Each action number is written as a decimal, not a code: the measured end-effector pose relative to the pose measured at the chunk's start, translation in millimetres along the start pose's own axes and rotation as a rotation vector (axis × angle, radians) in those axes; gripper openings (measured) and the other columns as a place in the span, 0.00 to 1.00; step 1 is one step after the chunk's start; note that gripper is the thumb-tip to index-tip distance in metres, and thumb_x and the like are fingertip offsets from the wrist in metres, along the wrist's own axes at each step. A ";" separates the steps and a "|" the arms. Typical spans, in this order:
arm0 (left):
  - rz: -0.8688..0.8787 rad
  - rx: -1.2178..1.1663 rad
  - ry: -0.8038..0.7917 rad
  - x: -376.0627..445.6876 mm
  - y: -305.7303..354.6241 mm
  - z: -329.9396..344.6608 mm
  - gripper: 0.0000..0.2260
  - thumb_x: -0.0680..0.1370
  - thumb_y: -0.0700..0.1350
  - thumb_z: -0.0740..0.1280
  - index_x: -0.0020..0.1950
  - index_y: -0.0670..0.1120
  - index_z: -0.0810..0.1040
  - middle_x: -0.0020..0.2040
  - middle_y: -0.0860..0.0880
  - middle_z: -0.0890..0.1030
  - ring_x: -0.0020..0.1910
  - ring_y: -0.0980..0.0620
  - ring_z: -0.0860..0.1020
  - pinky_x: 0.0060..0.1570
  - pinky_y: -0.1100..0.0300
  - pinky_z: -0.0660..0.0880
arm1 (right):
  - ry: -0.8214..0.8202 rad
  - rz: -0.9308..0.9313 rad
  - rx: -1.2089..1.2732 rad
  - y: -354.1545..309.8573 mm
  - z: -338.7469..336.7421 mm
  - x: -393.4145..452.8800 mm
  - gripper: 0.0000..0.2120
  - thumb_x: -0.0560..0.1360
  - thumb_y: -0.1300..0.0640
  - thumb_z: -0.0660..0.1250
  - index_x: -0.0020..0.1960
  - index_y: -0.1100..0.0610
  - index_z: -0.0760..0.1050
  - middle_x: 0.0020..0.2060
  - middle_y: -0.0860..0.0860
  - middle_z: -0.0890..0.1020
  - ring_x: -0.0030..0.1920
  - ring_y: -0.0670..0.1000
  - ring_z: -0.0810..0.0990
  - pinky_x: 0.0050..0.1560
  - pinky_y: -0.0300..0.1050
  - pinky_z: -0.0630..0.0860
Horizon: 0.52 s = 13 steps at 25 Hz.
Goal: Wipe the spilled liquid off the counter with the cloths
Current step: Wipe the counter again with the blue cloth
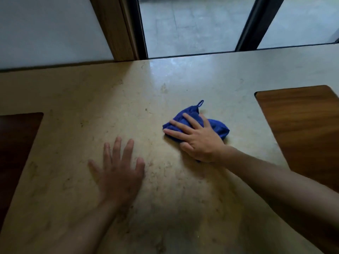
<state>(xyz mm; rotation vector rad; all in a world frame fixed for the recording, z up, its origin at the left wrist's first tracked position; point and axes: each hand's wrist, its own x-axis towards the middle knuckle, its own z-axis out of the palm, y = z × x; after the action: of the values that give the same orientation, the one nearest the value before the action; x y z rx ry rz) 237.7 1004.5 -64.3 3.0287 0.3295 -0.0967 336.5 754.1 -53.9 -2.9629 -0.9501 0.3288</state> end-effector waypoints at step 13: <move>0.270 -0.196 0.009 -55.1 -103.0 -20.4 0.35 0.72 0.68 0.39 0.77 0.57 0.56 0.80 0.53 0.53 0.79 0.50 0.47 0.73 0.37 0.41 | 0.010 0.466 0.047 -223.7 78.8 -306.4 0.31 0.75 0.44 0.54 0.77 0.37 0.54 0.76 0.46 0.65 0.76 0.56 0.56 0.66 0.67 0.58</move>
<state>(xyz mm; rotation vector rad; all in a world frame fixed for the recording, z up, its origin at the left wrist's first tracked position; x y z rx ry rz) 162.7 1095.1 -48.9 2.8459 -0.0682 -0.0287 -51.0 755.7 -54.2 -3.1041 -0.2326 0.3326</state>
